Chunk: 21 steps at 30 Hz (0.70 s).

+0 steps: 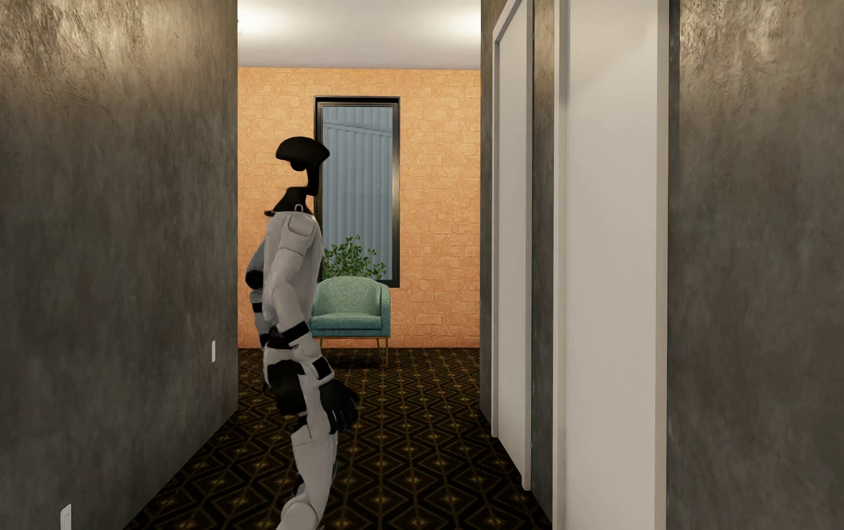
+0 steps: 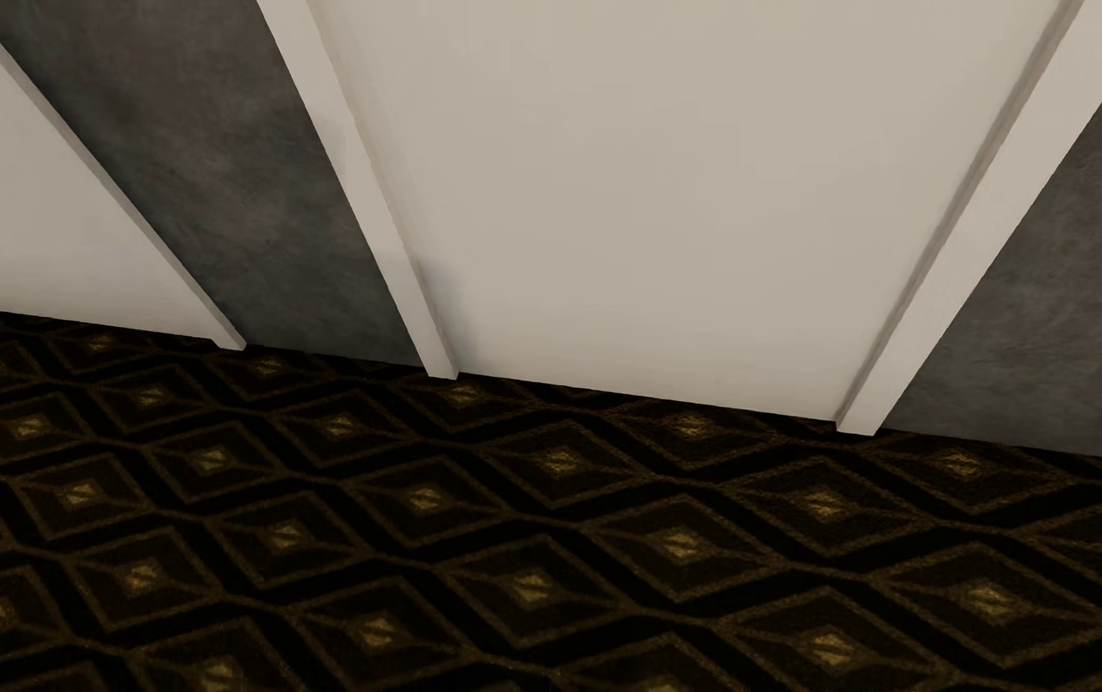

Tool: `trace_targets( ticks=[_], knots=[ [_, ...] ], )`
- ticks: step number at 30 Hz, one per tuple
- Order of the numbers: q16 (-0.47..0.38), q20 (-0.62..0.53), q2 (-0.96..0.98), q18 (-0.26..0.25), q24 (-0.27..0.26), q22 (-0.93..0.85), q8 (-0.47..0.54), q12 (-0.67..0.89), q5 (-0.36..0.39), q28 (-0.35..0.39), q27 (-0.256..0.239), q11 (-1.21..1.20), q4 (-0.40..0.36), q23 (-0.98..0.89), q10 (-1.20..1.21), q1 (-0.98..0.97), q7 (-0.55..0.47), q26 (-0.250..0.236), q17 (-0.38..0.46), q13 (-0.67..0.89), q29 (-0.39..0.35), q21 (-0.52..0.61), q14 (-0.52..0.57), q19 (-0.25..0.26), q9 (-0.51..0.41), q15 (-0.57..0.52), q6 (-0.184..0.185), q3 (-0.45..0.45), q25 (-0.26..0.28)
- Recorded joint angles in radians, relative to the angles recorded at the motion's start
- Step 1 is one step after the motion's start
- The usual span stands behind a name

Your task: Move towards the armchair

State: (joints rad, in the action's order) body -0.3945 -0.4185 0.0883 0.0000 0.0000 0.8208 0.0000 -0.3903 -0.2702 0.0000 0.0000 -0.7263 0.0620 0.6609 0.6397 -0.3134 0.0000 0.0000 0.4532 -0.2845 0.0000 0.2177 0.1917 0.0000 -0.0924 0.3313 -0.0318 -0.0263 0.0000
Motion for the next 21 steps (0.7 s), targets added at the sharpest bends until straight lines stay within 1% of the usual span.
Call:
trace_targets(
  ticks=[2, 3, 4, 5, 6, 8, 9, 10, 11, 12, 13, 14, 15, 17, 19, 20, 21],
  knots=[
    [0.015, -0.036, 0.009, 0.0, 0.0, 0.014, 0.0, -0.025, -0.012, 0.0, 0.0, -0.019, 0.007, -0.074, -0.007, -0.029, 0.0, 0.0, 0.009, 0.024, 0.0, 0.031, -0.068, 0.0, -0.008, 0.008, 0.003, 0.008, 0.0],
    [0.02, -0.06, 0.01, 0.0, 0.0, 0.023, 0.0, -0.032, -0.023, 0.0, 0.0, -0.029, 0.012, -0.106, -0.007, -0.038, 0.0, 0.0, 0.009, 0.029, 0.0, 0.044, -0.106, 0.0, -0.01, 0.014, -0.002, 0.005, 0.0],
    [0.026, -0.078, 0.0, 0.0, 0.0, 0.028, 0.0, -0.039, -0.026, 0.0, 0.0, -0.031, 0.022, -0.141, 0.008, -0.054, 0.0, 0.0, 0.006, 0.025, 0.0, 0.051, -0.13, 0.0, -0.013, 0.02, -0.005, 0.0, 0.0],
    [0.033, -0.093, -0.017, 0.0, 0.0, 0.034, 0.0, -0.044, -0.025, 0.0, 0.0, -0.024, 0.036, -0.168, 0.03, -0.081, 0.0, 0.0, 0.0, 0.018, 0.0, 0.051, -0.127, 0.0, -0.01, 0.02, -0.007, -0.004, 0.0],
    [0.039, -0.094, -0.053, 0.0, 0.0, 0.038, 0.0, -0.051, -0.023, 0.0, 0.0, -0.006, 0.049, -0.184, 0.06, -0.103, 0.0, 0.0, -0.009, 0.006, 0.0, 0.051, -0.086, 0.0, -0.01, 0.012, -0.014, -0.013, 0.0],
    [0.053, -0.089, -0.141, 0.0, 0.0, 0.038, 0.0, -0.066, -0.002, 0.0, 0.0, 0.048, 0.074, -0.195, 0.133, -0.155, 0.0, 0.0, -0.022, -0.021, 0.0, 0.047, 0.054, 0.0, -0.004, -0.018, -0.017, -0.044, 0.0],
    [0.054, -0.101, -0.182, 0.0, 0.0, 0.034, 0.0, -0.073, 0.002, 0.0, 0.0, 0.064, 0.078, -0.186, 0.167, -0.168, 0.0, 0.0, -0.027, -0.036, 0.0, 0.049, 0.092, 0.0, 0.002, -0.034, -0.023, -0.072, 0.0],
    [0.057, -0.083, -0.217, 0.0, 0.0, 0.04, 0.0, -0.079, 0.003, 0.0, 0.0, 0.069, 0.071, -0.17, 0.187, -0.181, 0.0, 0.0, -0.03, -0.051, 0.0, 0.047, 0.121, 0.0, 0.007, -0.05, -0.022, -0.097, 0.0],
    [0.06, -0.078, -0.227, 0.0, 0.0, 0.043, 0.0, -0.08, -0.009, 0.0, 0.0, 0.045, 0.053, -0.143, 0.215, -0.198, 0.0, 0.0, -0.031, -0.06, 0.0, 0.053, 0.126, 0.0, 0.012, -0.07, -0.024, -0.119, 0.0],
    [0.062, -0.084, -0.222, 0.0, 0.0, 0.048, 0.0, -0.073, -0.039, 0.0, 0.0, -0.012, 0.02, -0.108, 0.252, -0.214, 0.0, 0.0, -0.035, -0.065, 0.0, 0.051, 0.11, 0.0, 0.011, -0.096, -0.031, -0.126, 0.0],
    [0.059, -0.087, -0.202, 0.0, 0.0, 0.058, 0.0, -0.056, -0.064, 0.0, 0.0, -0.095, -0.015, -0.062, 0.273, -0.201, 0.0, 0.0, -0.044, -0.073, 0.0, 0.047, 0.061, 0.0, 0.006, -0.123, -0.034, -0.117, 0.0],
    [0.053, -0.082, -0.154, 0.0, 0.0, 0.059, 0.0, -0.034, -0.069, 0.0, 0.0, -0.199, -0.048, -0.012, 0.275, -0.176, 0.0, 0.0, -0.053, -0.084, 0.0, 0.042, -0.006, 0.0, 0.004, -0.132, -0.032, -0.094, 0.0],
    [0.043, -0.063, -0.098, 0.0, 0.0, 0.051, 0.0, -0.012, -0.049, 0.0, 0.0, -0.315, -0.084, 0.037, 0.259, -0.139, 0.0, 0.0, -0.06, -0.096, 0.0, 0.047, -0.071, 0.0, -0.002, -0.115, -0.031, -0.05, 0.0],
    [0.022, -0.003, 0.046, 0.0, 0.0, 0.019, 0.0, 0.055, 0.03, 0.0, 0.0, -0.479, -0.17, 0.11, 0.171, -0.035, 0.0, 0.0, -0.07, -0.134, 0.0, 0.074, -0.202, 0.0, -0.007, -0.083, -0.034, 0.056, 0.0],
    [-0.005, 0.04, 0.217, 0.0, 0.0, -0.062, 0.0, 0.123, 0.113, 0.0, 0.0, -0.478, -0.247, 0.153, -0.003, 0.151, 0.0, 0.0, -0.071, -0.181, 0.0, 0.131, -0.366, 0.0, -0.012, -0.061, -0.039, 0.136, 0.0],
    [-0.02, 0.056, 0.296, 0.0, 0.0, -0.116, 0.0, 0.147, 0.148, 0.0, 0.0, -0.42, -0.268, 0.165, -0.096, 0.264, 0.0, 0.0, -0.069, -0.203, 0.0, 0.159, -0.443, 0.0, -0.015, -0.064, -0.038, 0.179, 0.0],
    [-0.029, 0.069, 0.379, 0.0, 0.0, -0.154, 0.0, 0.173, 0.172, 0.0, 0.0, -0.344, -0.266, 0.178, -0.161, 0.354, 0.0, 0.0, -0.065, -0.222, 0.0, 0.173, -0.508, 0.0, -0.011, -0.077, -0.03, 0.232, 0.0]
  ],
)
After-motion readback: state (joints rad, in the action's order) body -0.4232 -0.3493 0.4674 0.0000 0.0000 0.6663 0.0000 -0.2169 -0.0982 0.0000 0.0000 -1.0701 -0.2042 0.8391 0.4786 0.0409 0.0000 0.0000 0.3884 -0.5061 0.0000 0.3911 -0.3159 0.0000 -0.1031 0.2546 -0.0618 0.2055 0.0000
